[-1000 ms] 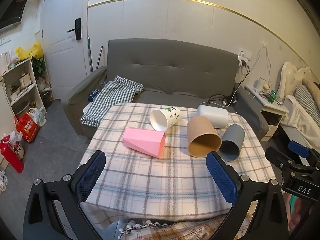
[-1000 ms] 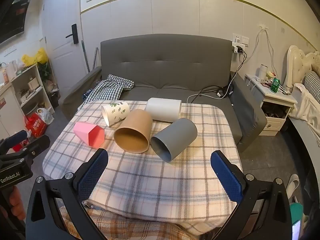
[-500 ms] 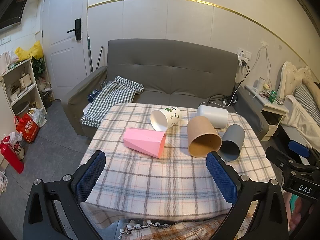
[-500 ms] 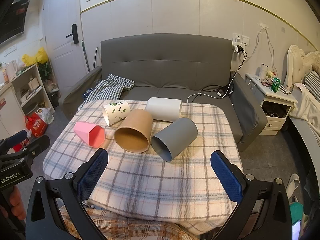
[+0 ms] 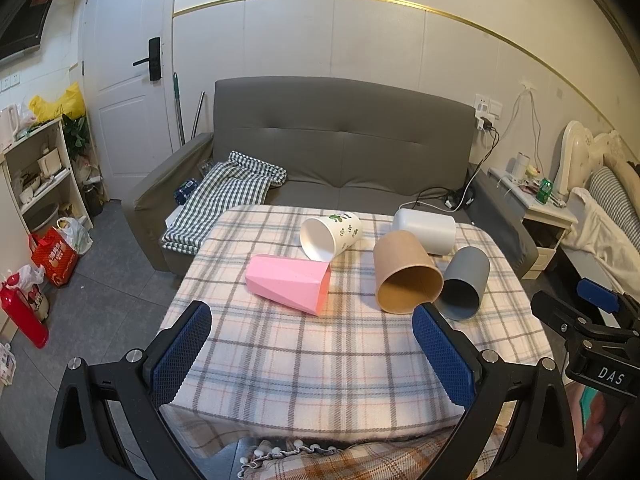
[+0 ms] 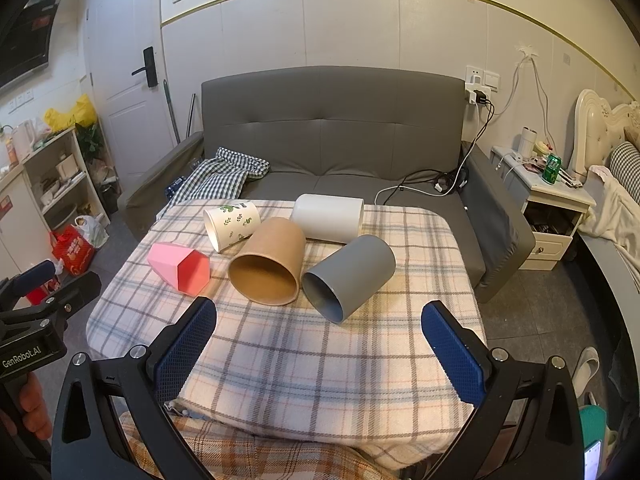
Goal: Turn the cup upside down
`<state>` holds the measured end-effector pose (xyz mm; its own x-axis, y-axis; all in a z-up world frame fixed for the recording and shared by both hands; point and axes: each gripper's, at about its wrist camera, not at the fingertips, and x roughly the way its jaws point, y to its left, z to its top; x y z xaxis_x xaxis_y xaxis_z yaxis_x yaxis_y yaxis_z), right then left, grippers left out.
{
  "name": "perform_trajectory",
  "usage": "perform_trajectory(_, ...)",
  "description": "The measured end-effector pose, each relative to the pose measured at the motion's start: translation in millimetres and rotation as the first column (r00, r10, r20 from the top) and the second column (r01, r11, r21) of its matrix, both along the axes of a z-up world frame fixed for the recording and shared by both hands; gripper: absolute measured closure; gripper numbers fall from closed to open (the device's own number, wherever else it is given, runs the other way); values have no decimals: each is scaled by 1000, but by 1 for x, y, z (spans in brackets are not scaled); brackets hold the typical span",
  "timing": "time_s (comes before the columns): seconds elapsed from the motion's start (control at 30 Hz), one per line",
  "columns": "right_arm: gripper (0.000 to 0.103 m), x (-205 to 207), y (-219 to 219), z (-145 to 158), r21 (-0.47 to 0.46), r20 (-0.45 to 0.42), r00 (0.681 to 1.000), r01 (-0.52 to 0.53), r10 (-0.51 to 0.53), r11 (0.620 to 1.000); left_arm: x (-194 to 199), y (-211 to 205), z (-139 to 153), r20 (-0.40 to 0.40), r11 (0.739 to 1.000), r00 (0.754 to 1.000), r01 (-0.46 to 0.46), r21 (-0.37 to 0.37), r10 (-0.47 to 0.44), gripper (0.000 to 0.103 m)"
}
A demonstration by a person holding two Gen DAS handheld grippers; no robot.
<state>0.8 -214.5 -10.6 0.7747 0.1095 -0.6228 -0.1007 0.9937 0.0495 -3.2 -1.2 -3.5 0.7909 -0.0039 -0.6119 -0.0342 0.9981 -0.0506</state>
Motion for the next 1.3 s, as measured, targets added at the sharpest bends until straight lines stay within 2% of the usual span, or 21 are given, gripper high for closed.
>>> perform_trajectory(0.6,0,0,-2,3,1,-4,1000,1,-1,1000,0,0,0,-1,1000,1000,-1,0,1,0)
perform_trajectory(1.3,0,-2,3,-7,3,-11,1000,0,0,1000,0,-1,0,-8,1000,1000,1,-4,-1,0)
